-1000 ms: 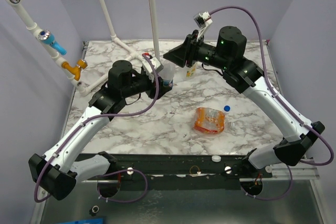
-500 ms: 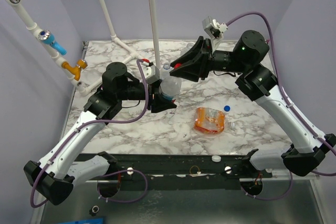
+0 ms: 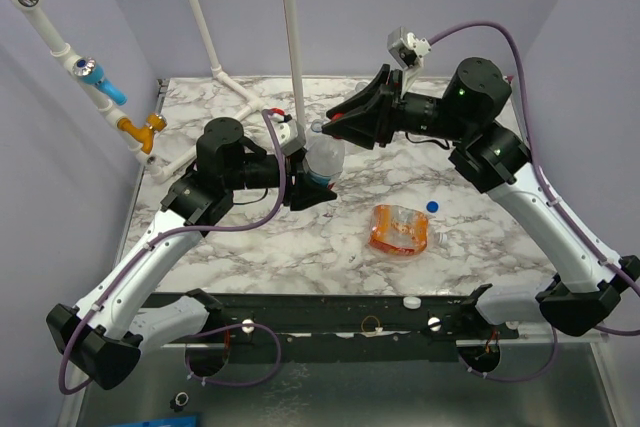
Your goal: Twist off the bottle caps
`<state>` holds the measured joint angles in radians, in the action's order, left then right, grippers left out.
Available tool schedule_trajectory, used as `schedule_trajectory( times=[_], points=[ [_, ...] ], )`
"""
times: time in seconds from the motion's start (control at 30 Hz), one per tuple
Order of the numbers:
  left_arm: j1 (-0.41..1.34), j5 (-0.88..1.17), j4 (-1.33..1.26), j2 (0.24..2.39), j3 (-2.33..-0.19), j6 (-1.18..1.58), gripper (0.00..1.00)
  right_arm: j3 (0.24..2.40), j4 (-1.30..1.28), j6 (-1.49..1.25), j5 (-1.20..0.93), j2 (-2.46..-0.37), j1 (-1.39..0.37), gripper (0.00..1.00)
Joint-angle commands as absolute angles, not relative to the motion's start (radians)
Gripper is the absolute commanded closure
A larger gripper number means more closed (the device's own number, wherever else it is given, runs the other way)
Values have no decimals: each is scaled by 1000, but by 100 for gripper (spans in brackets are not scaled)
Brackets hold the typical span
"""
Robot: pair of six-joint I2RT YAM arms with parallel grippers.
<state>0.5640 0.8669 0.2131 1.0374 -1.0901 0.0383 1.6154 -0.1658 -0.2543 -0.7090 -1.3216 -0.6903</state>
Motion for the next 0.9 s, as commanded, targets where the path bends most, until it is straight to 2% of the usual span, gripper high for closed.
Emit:
schedule_trajectory(
  times=[0.0, 0.13, 0.4, 0.6, 0.73, 0.87],
  points=[
    [556, 831, 224, 1035, -1077, 31, 100, 1634, -150, -259, -583, -1280, -696, 81],
    [557, 836, 225, 1028, -1065, 31, 100, 1670, -170, -252, -588, -1286, -695, 90],
    [556, 920, 225, 1011, -1047, 52, 100, 1695, -128, -220, -785, -1295, -683, 98],
    [557, 952, 229, 1001, -1031, 40, 100, 1758, -137, -248, -807, -1335, -637, 99],
    [556, 957, 240, 992, -1017, 14, 100, 1721, -63, -309, -850, -1334, -609, 99],
    [556, 939, 249, 985, -1017, 5, 100, 1699, -122, -285, -701, -1333, -600, 100]
  ],
)
